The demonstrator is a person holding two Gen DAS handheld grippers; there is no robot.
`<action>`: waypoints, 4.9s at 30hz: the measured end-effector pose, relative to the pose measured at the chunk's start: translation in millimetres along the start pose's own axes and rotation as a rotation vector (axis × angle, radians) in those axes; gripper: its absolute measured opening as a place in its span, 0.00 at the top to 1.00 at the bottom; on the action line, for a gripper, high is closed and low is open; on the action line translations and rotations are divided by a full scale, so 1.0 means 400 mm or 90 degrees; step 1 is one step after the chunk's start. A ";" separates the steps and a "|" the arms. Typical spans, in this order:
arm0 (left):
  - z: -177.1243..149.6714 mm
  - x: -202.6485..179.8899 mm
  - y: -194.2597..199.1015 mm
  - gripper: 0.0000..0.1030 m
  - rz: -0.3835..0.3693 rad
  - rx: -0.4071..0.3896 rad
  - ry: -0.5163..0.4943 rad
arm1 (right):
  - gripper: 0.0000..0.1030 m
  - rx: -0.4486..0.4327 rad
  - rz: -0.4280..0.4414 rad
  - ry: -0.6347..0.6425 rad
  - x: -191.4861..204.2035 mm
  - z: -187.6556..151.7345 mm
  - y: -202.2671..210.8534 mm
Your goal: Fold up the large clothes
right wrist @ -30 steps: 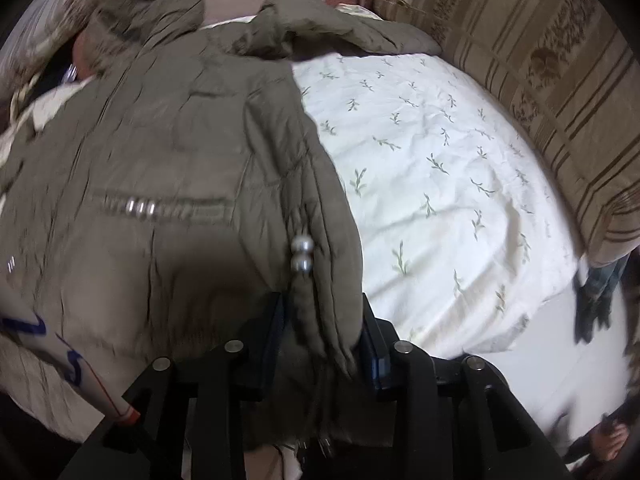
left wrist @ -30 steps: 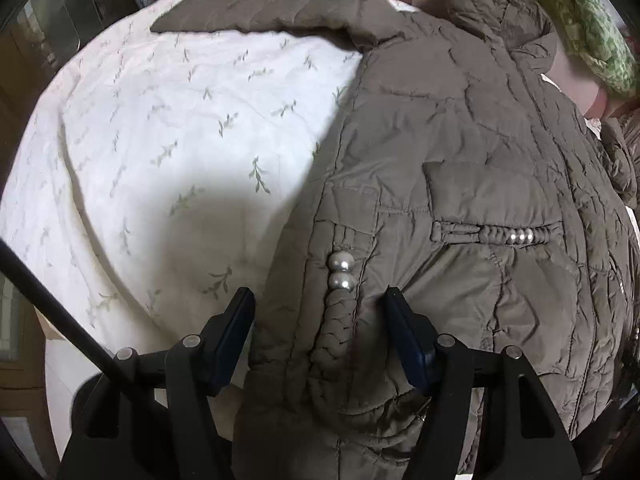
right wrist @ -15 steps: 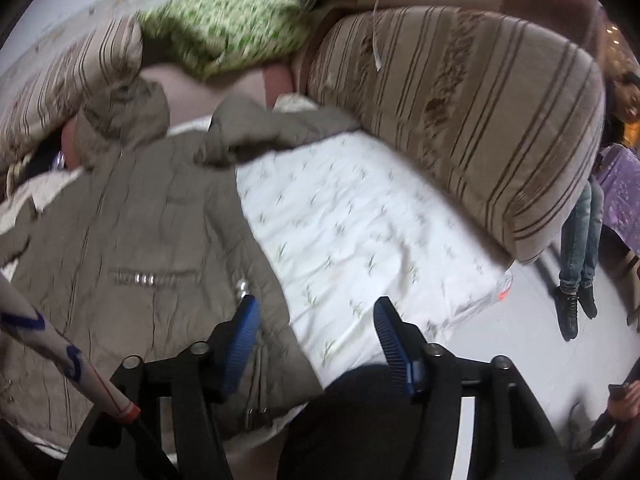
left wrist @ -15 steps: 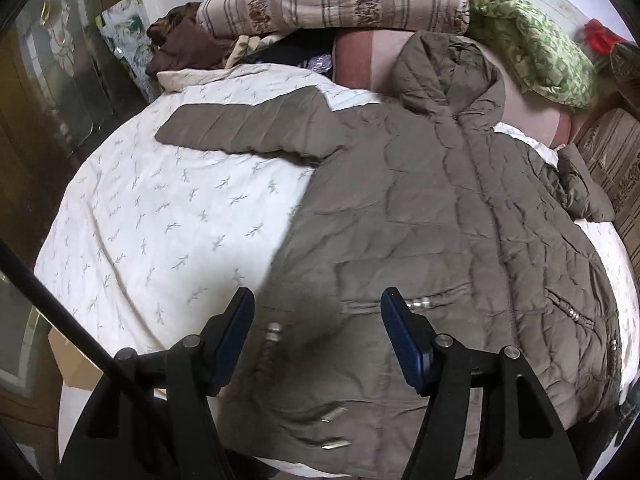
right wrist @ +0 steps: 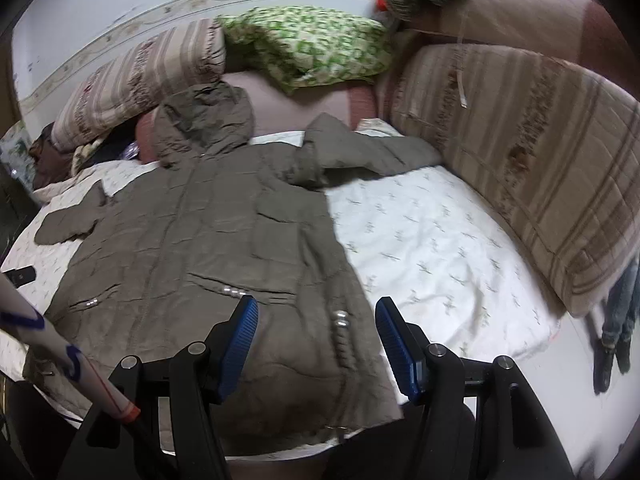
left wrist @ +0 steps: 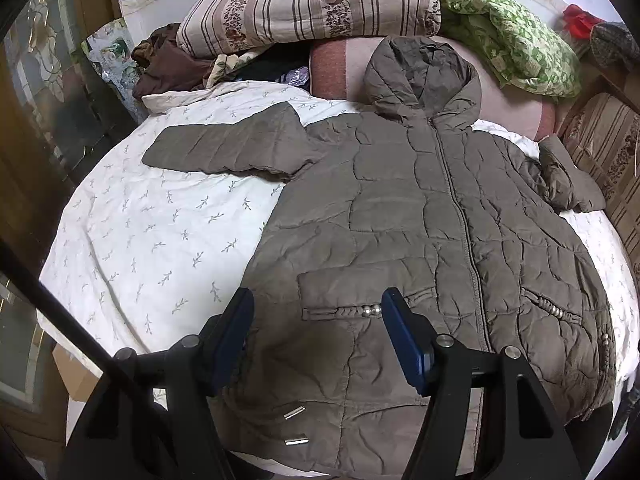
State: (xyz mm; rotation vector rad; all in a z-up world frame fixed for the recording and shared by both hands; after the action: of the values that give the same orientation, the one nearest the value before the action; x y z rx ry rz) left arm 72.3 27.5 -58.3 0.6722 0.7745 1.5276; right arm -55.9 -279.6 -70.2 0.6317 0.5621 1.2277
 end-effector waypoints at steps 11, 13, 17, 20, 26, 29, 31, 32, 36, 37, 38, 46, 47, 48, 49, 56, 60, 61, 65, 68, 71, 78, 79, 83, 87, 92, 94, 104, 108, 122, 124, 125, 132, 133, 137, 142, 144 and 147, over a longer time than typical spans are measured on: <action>0.125 0.129 -0.104 0.32 0.013 -0.044 0.077 | 0.36 0.054 0.067 0.100 0.256 0.072 -0.113; 0.159 0.166 -0.146 0.32 0.008 -0.036 0.102 | 0.36 0.070 0.069 0.115 0.322 0.091 -0.153; 0.243 0.272 -0.245 0.32 -0.001 -0.019 0.165 | 0.36 0.067 0.083 0.138 0.425 0.123 -0.203; 0.313 0.363 -0.331 0.32 0.032 -0.020 0.208 | 0.36 0.085 0.086 0.150 0.494 0.143 -0.262; 0.400 0.564 -0.518 0.32 0.016 0.013 0.340 | 0.36 0.098 0.098 0.207 0.633 0.169 -0.345; 0.414 0.665 -0.617 0.32 -0.036 0.053 0.420 | 0.36 0.083 0.107 0.232 0.696 0.166 -0.372; 0.417 0.738 -0.683 0.32 -0.096 0.076 0.488 | 0.36 0.083 0.110 0.239 0.725 0.155 -0.388; 0.416 0.760 -0.703 0.32 -0.122 0.081 0.514 | 0.36 0.085 0.113 0.239 0.731 0.151 -0.392; 0.447 0.820 -0.754 0.32 -0.223 0.053 0.581 | 0.36 0.103 0.106 0.254 0.752 0.134 -0.409; 0.457 0.826 -0.765 0.32 -0.240 0.049 0.588 | 0.36 0.104 0.099 0.256 0.752 0.134 -0.412; 0.470 0.829 -0.778 0.32 -0.252 0.048 0.587 | 0.36 0.106 0.095 0.254 0.748 0.133 -0.413; 0.522 0.791 -0.814 0.19 -0.239 0.024 0.540 | 0.39 0.109 0.055 0.192 0.667 0.175 -0.379; 0.530 0.781 -0.817 0.19 -0.233 0.019 0.531 | 0.39 0.102 0.045 0.165 0.639 0.193 -0.365; 0.534 0.772 -0.818 0.19 -0.223 0.015 0.516 | 0.39 0.091 0.028 0.131 0.596 0.217 -0.347; 0.536 0.763 -0.816 0.19 -0.210 0.013 0.496 | 0.39 0.080 0.007 0.104 0.552 0.234 -0.328; 0.548 0.711 -0.789 0.85 -0.099 0.014 0.401 | 0.37 0.078 -0.115 0.047 0.357 0.218 -0.266; 0.571 0.682 -0.730 0.88 -0.104 -0.018 0.377 | 0.37 0.094 -0.135 0.023 0.314 0.191 -0.270; 0.581 0.663 -0.705 0.89 -0.105 -0.032 0.360 | 0.37 0.101 -0.132 0.024 0.313 0.184 -0.277; 0.617 0.530 -0.583 0.91 -0.141 -0.087 0.266 | 0.37 0.116 -0.110 0.034 0.326 0.163 -0.302; 0.617 0.374 -0.500 0.91 -0.174 -0.116 0.165 | 0.37 0.112 -0.088 0.030 0.323 0.153 -0.309; 0.571 0.196 -0.448 0.91 -0.237 -0.106 0.059 | 0.37 0.112 -0.072 0.020 0.314 0.133 -0.313; 0.396 -0.080 -0.439 0.72 -0.293 -0.017 -0.107 | 0.37 0.118 -0.036 -0.013 0.272 0.099 -0.322; 0.373 -0.098 -0.432 0.68 -0.302 0.005 -0.121 | 0.37 0.115 -0.029 -0.018 0.270 0.099 -0.318; 0.296 -0.081 -0.353 0.44 -0.314 0.014 -0.084 | 0.36 0.099 0.004 -0.013 0.283 0.117 -0.310; 0.235 0.005 -0.289 0.38 -0.250 -0.009 -0.009 | 0.27 0.090 0.064 0.000 0.338 0.170 -0.335; 0.229 0.089 -0.294 0.38 -0.145 -0.086 -0.021 | 0.26 0.124 0.149 0.003 0.424 0.264 -0.449; 0.232 0.125 -0.317 0.38 -0.120 -0.111 -0.010 | 0.26 0.153 0.167 -0.007 0.455 0.308 -0.533; 0.291 0.200 -0.408 0.38 -0.083 -0.090 0.034 | 0.39 0.234 0.147 -0.213 0.491 0.383 -0.803; 0.291 0.205 -0.411 0.38 -0.099 -0.077 0.046 | 0.78 0.220 0.116 -0.126 0.523 0.425 -0.771; 0.262 0.163 -0.426 0.38 -0.097 -0.045 0.023 | 0.78 0.237 -0.184 -0.101 0.186 0.408 -0.825; 0.260 0.156 -0.434 0.38 -0.093 -0.040 0.019 | 0.71 0.238 -0.186 -0.088 0.190 0.414 -0.844; 0.258 0.152 -0.438 0.38 -0.092 -0.036 0.016 | 0.64 0.238 -0.189 -0.089 0.186 0.417 -0.847; 0.249 0.161 -0.437 0.38 -0.090 -0.026 0.026 | 0.50 0.148 -0.172 -0.119 0.174 0.454 -0.696; 0.248 0.163 -0.433 0.38 -0.092 -0.028 0.029 | 0.50 0.142 -0.169 -0.108 0.188 0.457 -0.682; 0.236 0.159 -0.426 0.38 -0.092 -0.024 0.022 | 0.51 0.141 -0.115 -0.064 0.268 0.451 -0.692; 0.230 0.136 -0.412 0.38 -0.088 -0.027 -0.003 | 0.49 0.256 -0.081 -0.063 0.340 0.371 -0.853; 0.230 0.128 -0.406 0.38 -0.085 -0.030 -0.009 | 0.49 0.239 -0.103 -0.042 0.352 0.377 -0.848; 0.226 0.116 -0.390 0.38 -0.082 -0.030 -0.014 | 0.48 0.226 -0.066 -0.020 0.362 0.398 -0.796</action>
State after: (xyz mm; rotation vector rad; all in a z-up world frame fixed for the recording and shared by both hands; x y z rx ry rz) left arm 233.6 88.2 -128.2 0.5922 0.7479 1.4156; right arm 305.0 -228.2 -191.5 0.9065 0.7855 1.0271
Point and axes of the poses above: each gripper's, at about its wrist camera, not at the fingertips, and y roughly against the way its jaws point, x to its left, z to its top, the point moved 3 cm from there along -y, roughly the way its jaws point, and after that the axes turned 7 degrees about y, right-handed, at the moved point
